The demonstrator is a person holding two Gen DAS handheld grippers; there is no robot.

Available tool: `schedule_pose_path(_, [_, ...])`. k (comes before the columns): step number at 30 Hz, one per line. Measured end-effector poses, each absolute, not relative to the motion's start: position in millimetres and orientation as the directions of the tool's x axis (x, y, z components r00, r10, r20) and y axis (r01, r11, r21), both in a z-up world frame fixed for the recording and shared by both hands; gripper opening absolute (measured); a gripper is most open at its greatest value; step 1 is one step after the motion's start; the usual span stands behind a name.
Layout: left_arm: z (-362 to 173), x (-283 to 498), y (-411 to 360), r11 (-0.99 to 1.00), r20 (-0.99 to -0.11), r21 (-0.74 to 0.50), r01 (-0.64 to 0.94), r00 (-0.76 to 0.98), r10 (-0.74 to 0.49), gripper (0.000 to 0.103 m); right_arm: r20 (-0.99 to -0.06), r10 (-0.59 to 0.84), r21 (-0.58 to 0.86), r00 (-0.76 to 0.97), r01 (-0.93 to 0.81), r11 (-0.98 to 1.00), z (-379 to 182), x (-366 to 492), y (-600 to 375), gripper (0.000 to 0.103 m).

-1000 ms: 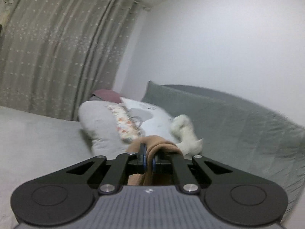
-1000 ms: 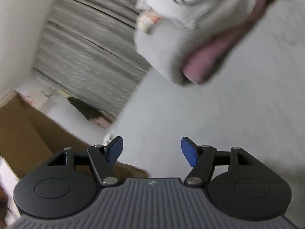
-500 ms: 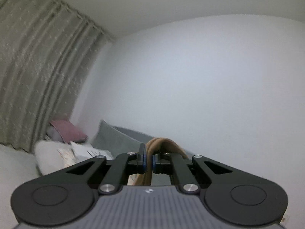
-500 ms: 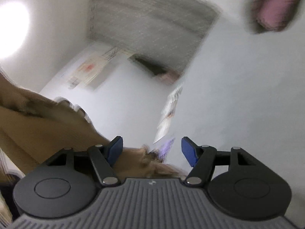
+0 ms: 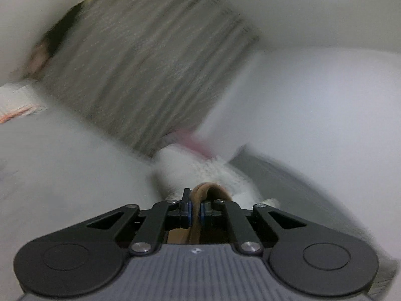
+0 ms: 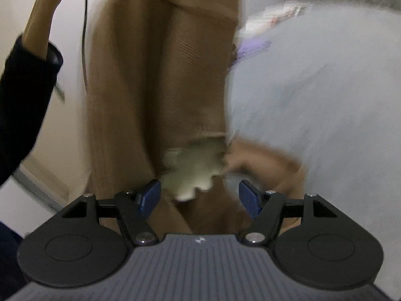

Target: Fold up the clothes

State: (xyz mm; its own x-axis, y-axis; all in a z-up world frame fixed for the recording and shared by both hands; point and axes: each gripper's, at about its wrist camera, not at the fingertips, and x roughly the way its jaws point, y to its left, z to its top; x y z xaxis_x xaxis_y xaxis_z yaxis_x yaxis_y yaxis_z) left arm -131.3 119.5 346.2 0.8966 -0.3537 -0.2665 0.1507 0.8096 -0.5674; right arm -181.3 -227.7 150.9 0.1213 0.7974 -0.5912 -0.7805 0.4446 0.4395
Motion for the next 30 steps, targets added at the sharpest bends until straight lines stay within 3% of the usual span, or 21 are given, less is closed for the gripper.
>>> schedule_pose_path(2, [309.2,-131.2,152.5,0.816,-0.339,-0.575,0.053,0.893,-0.297,0.005,-0.644,0.752,0.413,0.139,-0.765,0.495,133.4,-169.2,-216.3,0.07])
schedule_pose_path(4, [287.1,-133.2,182.1,0.813,-0.368,-0.582,-0.003,0.893,-0.26,0.005,-0.681,0.681,0.358,0.27,-0.688,0.631,117.6,-142.4,-233.1,0.07])
schedule_pose_path(6, [280.6,-136.6,211.9,0.805,-0.354,-0.593,-0.013,0.902,-0.246,0.005,-0.692,0.659,0.355,0.296,-0.655,0.667,106.9,-132.2,-241.2,0.07])
schedule_pose_path(14, [269.3,-162.6,251.2,0.821,-0.309,-0.57,0.029,0.919,-0.247,0.005,-0.624,0.77,0.611,0.133,-0.531,0.587,48.8,-98.6,-248.3,0.07])
schedule_pose_path(18, [254.7,-168.9,264.2,0.814,-0.297,-0.579,0.038,0.921,-0.254,0.005,-0.548,0.831,0.728,0.098,-0.433,0.531,24.1,-94.2,-221.8,0.068])
schedule_pose_path(20, [248.8,-165.5,263.6,0.817,-0.296,-0.576,0.035,0.922,-0.249,0.005,-0.561,0.817,0.715,0.136,-0.417,0.56,24.6,-95.7,-200.1,0.038])
schedule_pose_path(21, [248.3,-169.1,266.3,0.814,-0.297,-0.58,0.027,0.923,-0.243,0.005,-0.595,0.782,0.671,0.185,-0.422,0.61,31.2,-97.0,-190.7,0.013])
schedule_pose_path(23, [250.4,-177.6,273.4,0.799,-0.277,-0.601,0.027,0.93,-0.24,0.005,-0.578,0.755,0.617,0.309,-0.44,0.652,59.9,-102.0,-195.0,0.012])
schedule_pose_path(30, [278.2,-197.6,277.6,0.746,-0.119,-0.649,0.148,0.949,-0.292,0.005,-0.363,0.661,0.504,0.657,-0.458,0.732,158.5,-133.4,-255.0,0.01])
